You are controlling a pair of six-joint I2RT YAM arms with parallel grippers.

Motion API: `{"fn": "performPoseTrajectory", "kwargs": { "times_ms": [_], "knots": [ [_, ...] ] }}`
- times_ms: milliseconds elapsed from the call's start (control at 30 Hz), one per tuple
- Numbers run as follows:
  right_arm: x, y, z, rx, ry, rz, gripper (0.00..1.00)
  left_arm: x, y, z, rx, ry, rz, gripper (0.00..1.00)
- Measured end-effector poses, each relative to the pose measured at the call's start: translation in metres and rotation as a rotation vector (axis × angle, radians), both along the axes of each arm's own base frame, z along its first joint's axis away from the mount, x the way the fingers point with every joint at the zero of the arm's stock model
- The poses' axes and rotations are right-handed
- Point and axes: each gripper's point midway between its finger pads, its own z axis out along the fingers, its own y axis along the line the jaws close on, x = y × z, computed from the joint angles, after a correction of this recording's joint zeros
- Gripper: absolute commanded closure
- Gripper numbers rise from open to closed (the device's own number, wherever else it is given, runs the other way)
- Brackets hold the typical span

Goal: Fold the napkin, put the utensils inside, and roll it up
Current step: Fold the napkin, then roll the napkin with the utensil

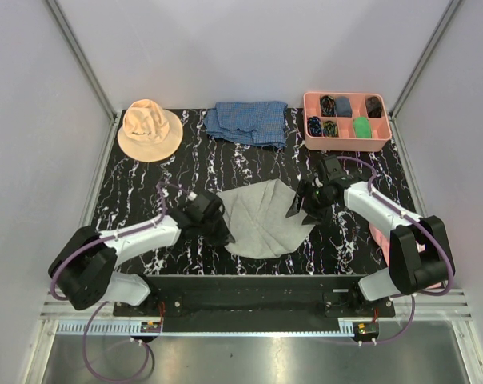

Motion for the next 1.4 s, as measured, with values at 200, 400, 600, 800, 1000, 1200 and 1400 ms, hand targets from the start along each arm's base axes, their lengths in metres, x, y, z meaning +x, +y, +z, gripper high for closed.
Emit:
{"fn": "performPoseTrajectory", "kwargs": {
  "times_ms": [200,400,600,800,1000,1200,1400],
  "knots": [
    [0.000,0.000,0.002,0.001,-0.010,0.005,0.33,-0.026,-0.035,0.006,-0.061,0.005,-0.019,0.18],
    [-0.001,0.006,0.017,-0.002,-0.061,0.024,0.33,-0.013,-0.020,0.029,-0.076,-0.056,0.038,0.01],
    [0.000,0.038,0.043,-0.006,-0.148,0.100,0.34,0.047,0.056,0.076,-0.070,-0.231,0.228,0.04],
    [0.003,0.091,0.051,-0.018,-0.180,0.198,0.34,0.096,0.130,0.103,0.011,-0.312,0.346,0.06],
    [0.005,0.150,0.031,-0.065,-0.159,0.293,0.32,0.131,0.163,0.118,0.029,-0.361,0.337,0.06],
    [0.004,0.194,-0.001,-0.131,-0.138,0.365,0.32,0.134,0.166,0.104,0.054,-0.340,0.263,0.06],
    [0.016,0.196,-0.034,-0.258,-0.104,0.364,0.36,0.132,0.163,0.097,0.065,-0.340,0.196,0.06]
  ]
}}
